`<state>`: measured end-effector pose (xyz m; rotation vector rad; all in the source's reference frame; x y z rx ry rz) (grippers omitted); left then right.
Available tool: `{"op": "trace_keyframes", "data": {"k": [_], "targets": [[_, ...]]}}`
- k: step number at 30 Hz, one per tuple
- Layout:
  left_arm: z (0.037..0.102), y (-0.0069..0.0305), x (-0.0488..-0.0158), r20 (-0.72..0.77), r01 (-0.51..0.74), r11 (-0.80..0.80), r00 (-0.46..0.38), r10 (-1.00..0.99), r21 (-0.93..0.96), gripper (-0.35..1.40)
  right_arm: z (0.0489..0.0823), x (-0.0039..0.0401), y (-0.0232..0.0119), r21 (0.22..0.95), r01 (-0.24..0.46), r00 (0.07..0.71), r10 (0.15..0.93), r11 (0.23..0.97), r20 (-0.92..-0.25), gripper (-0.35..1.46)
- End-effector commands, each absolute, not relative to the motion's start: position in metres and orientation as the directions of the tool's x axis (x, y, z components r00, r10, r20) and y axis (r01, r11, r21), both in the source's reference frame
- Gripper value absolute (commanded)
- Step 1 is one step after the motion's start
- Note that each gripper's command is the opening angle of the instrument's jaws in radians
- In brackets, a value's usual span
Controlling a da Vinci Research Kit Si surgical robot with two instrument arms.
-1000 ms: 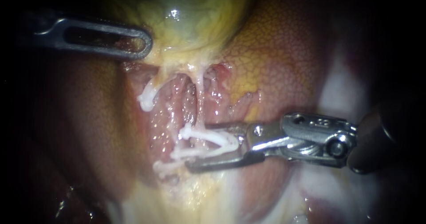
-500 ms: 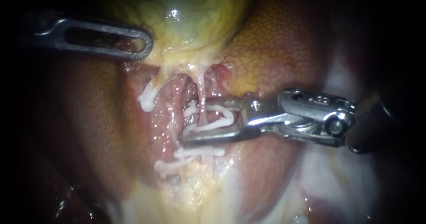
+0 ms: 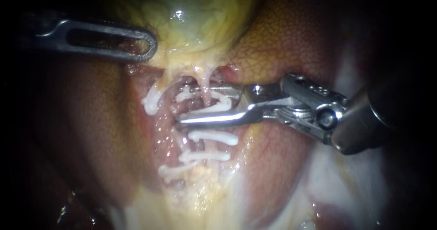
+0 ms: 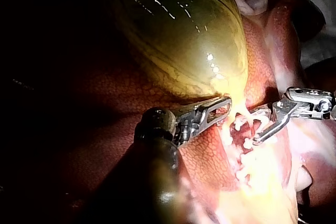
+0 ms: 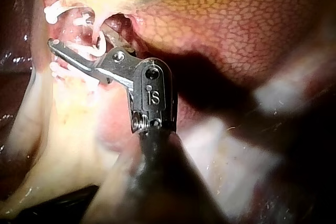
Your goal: Clipping third clip right tube
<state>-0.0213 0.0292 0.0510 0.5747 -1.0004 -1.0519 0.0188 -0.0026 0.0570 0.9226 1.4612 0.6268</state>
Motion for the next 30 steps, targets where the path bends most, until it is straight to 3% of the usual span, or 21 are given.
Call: {"op": "trace_keyframes", "data": {"k": [1, 8, 16, 26, 30], "targets": [[0.0510, 0.0292, -0.0213, 0.395, 0.440, 0.416, 0.144, -0.907, 0.796, -0.35, 0.0568, 0.0188, -0.0024, 0.825, 0.190, 0.055, 0.834, 0.531, -0.549, 0.44], [0.0510, 0.0292, -0.0212, 0.395, 0.440, 0.416, 0.144, -0.907, 0.796, -0.35, 0.0550, 0.0186, -0.0005, 0.824, 0.237, 0.008, 0.848, 0.514, -0.531, 0.42], [0.0510, 0.0292, -0.0212, 0.395, 0.440, 0.416, 0.144, -0.907, 0.796, -0.35, 0.0550, 0.0184, 0.0000, 0.842, 0.216, 0.004, 0.862, 0.494, -0.507, 0.33], [0.0510, 0.0292, -0.0212, 0.395, 0.439, 0.416, 0.144, -0.907, 0.796, -0.35, 0.0551, 0.0180, 0.0000, 0.866, 0.210, 0.012, 0.884, 0.454, -0.467, -0.08], [0.0510, 0.0292, -0.0212, 0.395, 0.439, 0.416, 0.144, -0.907, 0.796, -0.35, 0.0553, 0.0180, -0.0002, 0.870, 0.211, 0.014, 0.889, 0.445, -0.458, -0.35]]}}
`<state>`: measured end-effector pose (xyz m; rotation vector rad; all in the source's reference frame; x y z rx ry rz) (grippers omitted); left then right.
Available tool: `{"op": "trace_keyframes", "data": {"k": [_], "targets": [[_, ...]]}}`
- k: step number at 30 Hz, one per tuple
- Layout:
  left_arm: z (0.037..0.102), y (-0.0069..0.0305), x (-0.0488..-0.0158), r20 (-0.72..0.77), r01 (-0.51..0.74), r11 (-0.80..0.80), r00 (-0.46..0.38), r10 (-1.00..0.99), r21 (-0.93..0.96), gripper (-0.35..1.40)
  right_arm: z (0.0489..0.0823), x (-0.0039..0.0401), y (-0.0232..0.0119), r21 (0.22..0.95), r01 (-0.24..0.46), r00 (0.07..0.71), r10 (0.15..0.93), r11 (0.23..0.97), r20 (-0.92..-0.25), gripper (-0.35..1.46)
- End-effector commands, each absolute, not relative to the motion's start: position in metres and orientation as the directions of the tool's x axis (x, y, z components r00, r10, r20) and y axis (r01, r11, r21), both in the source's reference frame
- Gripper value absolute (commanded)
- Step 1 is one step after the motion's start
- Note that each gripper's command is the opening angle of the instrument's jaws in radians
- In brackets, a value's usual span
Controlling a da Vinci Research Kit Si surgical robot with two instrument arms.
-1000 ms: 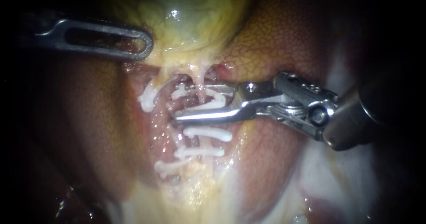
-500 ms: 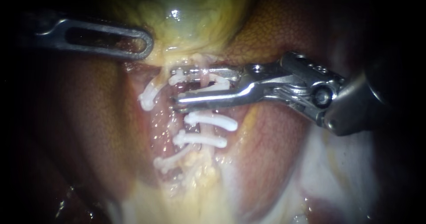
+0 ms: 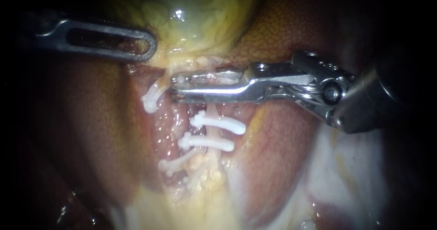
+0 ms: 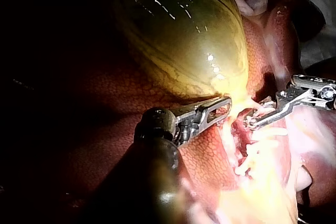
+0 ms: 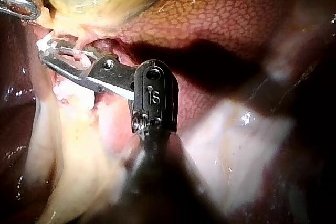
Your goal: Clipping third clip right tube
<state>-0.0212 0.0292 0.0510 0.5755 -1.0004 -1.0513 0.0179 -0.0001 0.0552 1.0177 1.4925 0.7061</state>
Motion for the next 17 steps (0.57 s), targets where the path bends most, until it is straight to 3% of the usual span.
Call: {"op": "trace_keyframes", "data": {"k": [1, 17], "targets": [[0.0510, 0.0292, -0.0212, 0.395, 0.439, 0.416, 0.144, -0.907, 0.796, -0.35, 0.0553, 0.0180, -0.0003, 0.873, 0.211, 0.016, 0.891, 0.440, -0.453, -0.35], [0.0510, 0.0292, -0.0212, 0.395, 0.439, 0.416, 0.144, -0.907, 0.796, -0.35, 0.0559, 0.0181, -0.0007, 0.880, 0.203, 0.035, 0.895, 0.429, -0.444, -0.35]]}}
